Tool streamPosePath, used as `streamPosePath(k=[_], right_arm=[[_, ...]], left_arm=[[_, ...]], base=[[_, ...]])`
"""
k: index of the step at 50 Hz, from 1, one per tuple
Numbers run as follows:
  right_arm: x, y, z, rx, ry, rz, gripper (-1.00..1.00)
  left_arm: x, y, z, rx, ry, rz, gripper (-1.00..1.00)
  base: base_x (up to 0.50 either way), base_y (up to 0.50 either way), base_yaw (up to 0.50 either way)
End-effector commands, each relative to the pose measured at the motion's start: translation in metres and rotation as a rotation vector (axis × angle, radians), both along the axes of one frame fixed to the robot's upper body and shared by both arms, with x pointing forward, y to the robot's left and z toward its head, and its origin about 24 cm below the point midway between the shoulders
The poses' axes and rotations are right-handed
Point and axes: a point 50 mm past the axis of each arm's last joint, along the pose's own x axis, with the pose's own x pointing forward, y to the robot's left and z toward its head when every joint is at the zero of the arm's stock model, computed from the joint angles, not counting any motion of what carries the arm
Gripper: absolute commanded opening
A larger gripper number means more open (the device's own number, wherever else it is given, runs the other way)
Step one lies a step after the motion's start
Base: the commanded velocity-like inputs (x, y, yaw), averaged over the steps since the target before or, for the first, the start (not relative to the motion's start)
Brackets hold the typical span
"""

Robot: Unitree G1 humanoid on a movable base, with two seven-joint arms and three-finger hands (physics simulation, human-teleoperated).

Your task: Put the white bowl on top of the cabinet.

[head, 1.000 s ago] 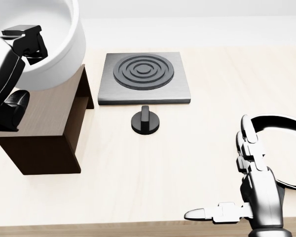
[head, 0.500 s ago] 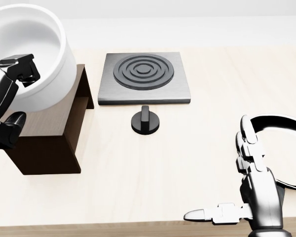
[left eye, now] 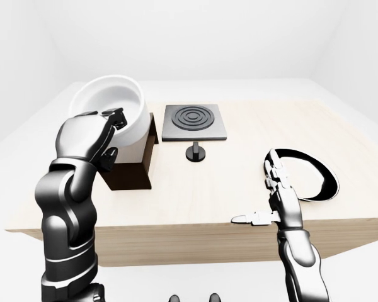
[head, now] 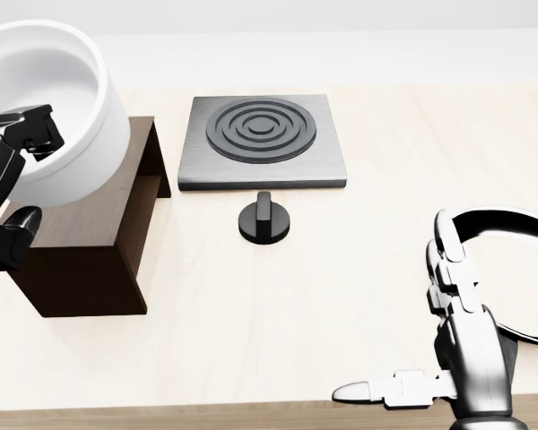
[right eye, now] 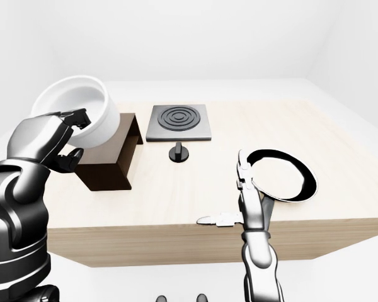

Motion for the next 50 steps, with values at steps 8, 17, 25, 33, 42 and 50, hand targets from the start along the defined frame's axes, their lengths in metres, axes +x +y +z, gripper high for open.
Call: streamPosePath(k=[8, 17, 25, 33, 42, 50], right_arm=[[0.0, 0.001, -0.001, -0.004, 0.002, 0.002, 1.0], [0.0, 0.002, -0.002, -0.007, 0.008, 0.003, 1.0], [0.0, 0.003, -0.003, -0.008, 0.009, 0.003, 1.0], [0.0, 0.005, -0.005, -0.012, 0.019, 0.007, 1.0], [0.001, 0.006, -0.007, -0.015, 0.027, 0.007, 1.0], [0.001, 0.007, -0.009, -0.017, 0.033, 0.009, 1.0]], left_arm=[[0.003, 0.01, -0.003, -0.011, -0.054, 0.045, -1.0], [0.002, 0.013, -0.004, -0.011, -0.053, 0.051, -1.0], [0.002, 0.015, -0.008, -0.015, -0.047, 0.058, -1.0], [0.001, 0.016, -0.009, -0.01, -0.044, 0.067, -1.0], [0.004, 0.017, -0.016, -0.02, -0.032, 0.074, -1.0], [0.005, 0.017, -0.018, -0.02, -0.026, 0.076, -1.0]], base=[[0.0, 0.0, 0.0], [0.0, 0.0, 0.0], [0.0, 0.0, 0.0], [0.0, 0.0, 0.0], [0.0, 0.0, 0.0], [0.0, 0.0, 0.0]])
